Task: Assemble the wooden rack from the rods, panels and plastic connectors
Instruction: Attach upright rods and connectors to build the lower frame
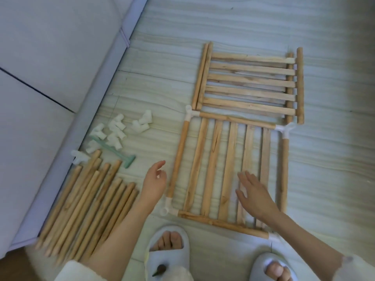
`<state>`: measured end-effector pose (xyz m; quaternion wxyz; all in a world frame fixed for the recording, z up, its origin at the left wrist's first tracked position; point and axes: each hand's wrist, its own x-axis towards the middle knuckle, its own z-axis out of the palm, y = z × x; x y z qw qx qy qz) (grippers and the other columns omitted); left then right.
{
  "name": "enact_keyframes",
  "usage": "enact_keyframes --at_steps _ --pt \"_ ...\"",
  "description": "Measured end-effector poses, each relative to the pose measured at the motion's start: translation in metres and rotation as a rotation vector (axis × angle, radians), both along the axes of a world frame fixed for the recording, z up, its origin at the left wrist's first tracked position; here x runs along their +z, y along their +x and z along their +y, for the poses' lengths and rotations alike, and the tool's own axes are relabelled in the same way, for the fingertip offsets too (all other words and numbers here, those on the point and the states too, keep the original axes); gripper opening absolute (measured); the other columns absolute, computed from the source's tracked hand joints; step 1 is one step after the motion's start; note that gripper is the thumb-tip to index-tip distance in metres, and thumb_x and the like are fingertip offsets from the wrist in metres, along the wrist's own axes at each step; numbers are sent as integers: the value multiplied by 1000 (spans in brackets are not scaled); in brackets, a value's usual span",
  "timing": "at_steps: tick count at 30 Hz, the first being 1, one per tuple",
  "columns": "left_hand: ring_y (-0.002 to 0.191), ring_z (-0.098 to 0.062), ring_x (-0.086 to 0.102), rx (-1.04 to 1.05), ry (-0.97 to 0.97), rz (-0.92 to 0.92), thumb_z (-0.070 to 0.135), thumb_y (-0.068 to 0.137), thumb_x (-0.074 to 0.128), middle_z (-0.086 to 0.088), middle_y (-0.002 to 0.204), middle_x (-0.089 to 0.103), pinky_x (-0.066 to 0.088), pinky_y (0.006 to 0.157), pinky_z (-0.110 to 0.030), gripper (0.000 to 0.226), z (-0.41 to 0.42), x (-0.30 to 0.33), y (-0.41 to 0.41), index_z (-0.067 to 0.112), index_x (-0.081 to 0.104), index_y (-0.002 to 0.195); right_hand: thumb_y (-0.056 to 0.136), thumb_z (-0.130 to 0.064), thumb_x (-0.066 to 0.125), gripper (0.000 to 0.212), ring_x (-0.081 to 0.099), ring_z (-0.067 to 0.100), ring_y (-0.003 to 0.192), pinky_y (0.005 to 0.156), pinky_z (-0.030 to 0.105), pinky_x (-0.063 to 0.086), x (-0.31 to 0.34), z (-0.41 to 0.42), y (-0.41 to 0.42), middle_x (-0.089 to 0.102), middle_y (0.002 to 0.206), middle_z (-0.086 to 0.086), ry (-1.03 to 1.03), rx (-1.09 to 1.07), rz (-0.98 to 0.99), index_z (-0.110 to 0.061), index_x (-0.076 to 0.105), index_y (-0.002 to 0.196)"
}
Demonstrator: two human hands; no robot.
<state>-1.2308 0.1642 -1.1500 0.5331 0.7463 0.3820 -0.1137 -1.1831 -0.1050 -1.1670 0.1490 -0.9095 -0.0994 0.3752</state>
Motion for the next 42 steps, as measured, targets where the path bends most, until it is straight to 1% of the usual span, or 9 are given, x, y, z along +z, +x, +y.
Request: enact_keyframes --at_steps 5,8,14,18,24,33,38,40,42 --pt "129 -24 41 11 206 39 3 95 42 -10 140 42 37 105 -35 36 26 1 -76 8 45 131 102 -31 29 55 20 19 143 116 35 18 31 26 -23 16 157 2 37 145 91 -19 7 151" --pt "129 -26 39 -52 348 116 3 92 48 -11 140 42 36 106 -41 42 44 -2 -112 7 43 134 102 -28 30 54 19 19 143 115 34 19 41 39 -29 21 156 3 35 202 92 -18 7 151" --pt "142 -32 8 -334 494 423 42 83 65 -15 154 5 15 114 -45 99 64 -13 -148 11 -2 149 102 -31 32 59 10 21 145 116 30 12 32 55 -42 8 158 8 -22 308 139 -18 2 151" --pt "142 -30 7 -378 616 497 55 77 65 -12 154 2 12 114 -44 112 58 -24 -154 13 -9 149 102 -32 31 58 7 22 146 117 33 12 21 55 -49 5 159 7 -66 334 143 -19 3 151" --pt "133 -30 24 -449 807 441 55 78 64 -13 148 20 23 109 -41 99 58 -33 -148 9 11 148 102 -27 33 56 8 19 146 114 25 9 11 48 -57 6 158 6 -46 300 112 -14 8 150" --pt "125 -33 32 -354 583 490 29 77 71 -19 133 36 32 101 -36 74 64 -37 -117 2 31 133 101 -27 35 55 13 19 145 114 27 12 5 45 -55 9 158 5 -25 246 156 -15 15 150" --pt "102 -34 56 -304 558 472 16 83 62 -19 113 56 44 75 -37 40 56 -32 -105 1 43 115 101 -29 35 51 13 19 145 114 28 13 6 47 -53 13 158 6 -12 201 192 -13 23 148" --pt "95 -35 59 -311 525 443 14 84 59 -18 106 60 44 69 -35 30 54 -28 -97 3 46 109 101 -29 35 46 21 20 142 112 26 18 10 51 -53 25 154 8 16 186 187 -12 32 144" --pt "88 -32 60 -319 459 352 16 83 60 -16 99 63 47 66 -34 26 53 -18 -87 5 48 104 101 -27 37 39 42 20 129 101 23 30 19 58 -49 47 139 8 96 123 155 -11 48 134"
